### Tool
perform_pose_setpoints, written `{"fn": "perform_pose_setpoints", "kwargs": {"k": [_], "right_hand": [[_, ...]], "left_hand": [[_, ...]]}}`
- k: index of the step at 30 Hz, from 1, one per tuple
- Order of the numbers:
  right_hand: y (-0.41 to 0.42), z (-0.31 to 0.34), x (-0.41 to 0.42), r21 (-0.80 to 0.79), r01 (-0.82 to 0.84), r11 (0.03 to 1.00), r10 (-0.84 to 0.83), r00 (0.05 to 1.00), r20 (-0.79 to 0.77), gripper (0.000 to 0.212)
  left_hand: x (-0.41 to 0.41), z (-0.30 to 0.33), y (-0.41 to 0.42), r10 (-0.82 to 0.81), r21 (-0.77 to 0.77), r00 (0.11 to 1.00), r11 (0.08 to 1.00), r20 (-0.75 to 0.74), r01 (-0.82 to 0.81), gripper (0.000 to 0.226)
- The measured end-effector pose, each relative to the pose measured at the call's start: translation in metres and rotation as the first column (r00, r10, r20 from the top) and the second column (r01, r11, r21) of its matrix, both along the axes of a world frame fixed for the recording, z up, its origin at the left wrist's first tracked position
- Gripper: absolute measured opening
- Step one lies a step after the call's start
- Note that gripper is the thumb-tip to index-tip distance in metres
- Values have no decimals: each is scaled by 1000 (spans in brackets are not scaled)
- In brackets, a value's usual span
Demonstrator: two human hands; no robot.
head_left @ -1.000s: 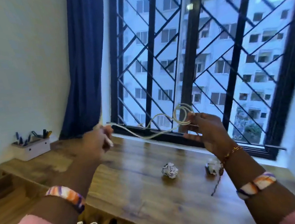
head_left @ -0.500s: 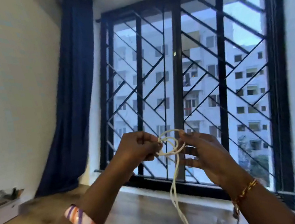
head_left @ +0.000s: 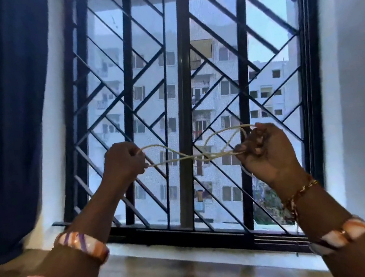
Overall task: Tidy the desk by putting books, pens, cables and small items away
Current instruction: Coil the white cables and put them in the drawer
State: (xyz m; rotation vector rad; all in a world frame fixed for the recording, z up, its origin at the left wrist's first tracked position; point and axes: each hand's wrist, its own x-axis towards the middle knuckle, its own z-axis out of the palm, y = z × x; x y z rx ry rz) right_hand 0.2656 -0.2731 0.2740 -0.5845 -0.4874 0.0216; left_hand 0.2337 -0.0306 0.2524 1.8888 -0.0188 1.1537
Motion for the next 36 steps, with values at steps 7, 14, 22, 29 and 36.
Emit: {"fn": "perform_pose_setpoints", "kwargs": {"k": [7, 14, 22, 29, 36], "right_hand": [[4, 8, 39, 188, -11, 982, 22, 998, -54, 37], [-7, -15, 80, 390, -6, 921, 77, 983, -167, 25], [-25, -23, 67, 63, -29, 998, 35, 994, -108, 29], [-34, -13, 25, -106, -39, 994, 39, 999, -3, 29], [-54, -24, -15, -173, -37, 984, 44, 998, 41, 32]], "left_hand": [[44, -24, 26, -343, -813, 939, 548, -2, 199, 36], [9, -57, -22, -46, -585, 953, 798, -301, -146, 9], [20, -70, -38, -122, -396, 931, 918, -344, -26, 8], [-48, -43, -51, -499, -132, 338, 691, -798, 710, 93], [-86, -34, -109, -776, -326, 460, 610, -433, 722, 65]]}}
